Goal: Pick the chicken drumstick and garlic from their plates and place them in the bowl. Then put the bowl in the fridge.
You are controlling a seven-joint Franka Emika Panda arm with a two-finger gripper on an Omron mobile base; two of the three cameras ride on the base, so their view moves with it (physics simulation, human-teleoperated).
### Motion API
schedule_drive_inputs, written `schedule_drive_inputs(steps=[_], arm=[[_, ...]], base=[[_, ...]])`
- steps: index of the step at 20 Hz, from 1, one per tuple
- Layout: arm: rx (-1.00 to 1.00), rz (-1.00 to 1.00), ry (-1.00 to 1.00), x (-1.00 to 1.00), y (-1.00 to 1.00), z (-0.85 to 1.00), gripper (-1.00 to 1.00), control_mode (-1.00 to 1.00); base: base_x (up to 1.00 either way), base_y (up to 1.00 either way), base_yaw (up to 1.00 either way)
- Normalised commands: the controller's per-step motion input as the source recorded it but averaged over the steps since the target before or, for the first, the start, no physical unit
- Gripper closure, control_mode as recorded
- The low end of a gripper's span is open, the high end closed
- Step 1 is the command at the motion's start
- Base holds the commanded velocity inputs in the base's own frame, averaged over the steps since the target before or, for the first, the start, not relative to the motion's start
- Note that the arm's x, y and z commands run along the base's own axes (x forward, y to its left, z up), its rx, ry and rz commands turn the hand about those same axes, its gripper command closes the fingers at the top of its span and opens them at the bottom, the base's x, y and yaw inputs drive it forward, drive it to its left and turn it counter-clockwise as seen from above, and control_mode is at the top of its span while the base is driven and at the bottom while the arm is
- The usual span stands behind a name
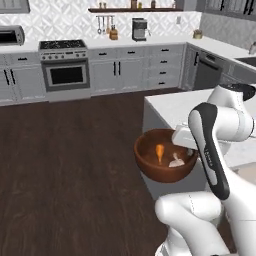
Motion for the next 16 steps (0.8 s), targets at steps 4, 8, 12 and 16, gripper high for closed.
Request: schedule_drive_inputs(steps=[4, 8, 12, 16], arm=[[0.0, 0.0, 0.0, 0.0, 0.0, 0.0, 1.0, 1.0], [0.0, 0.0, 0.0, 0.0, 0.0, 0.0, 1.0, 1.0], [0.0, 0.0, 0.0, 0.0, 0.0, 0.0, 1.0, 1.0], [0.0, 0.0, 0.0, 0.0, 0.0, 0.0, 1.0, 1.0]], base=[[0.99, 1.0, 0.0], [1.0, 1.0, 0.0], [1.0, 0.97, 0.0], [1.0, 0.84, 0.0]])
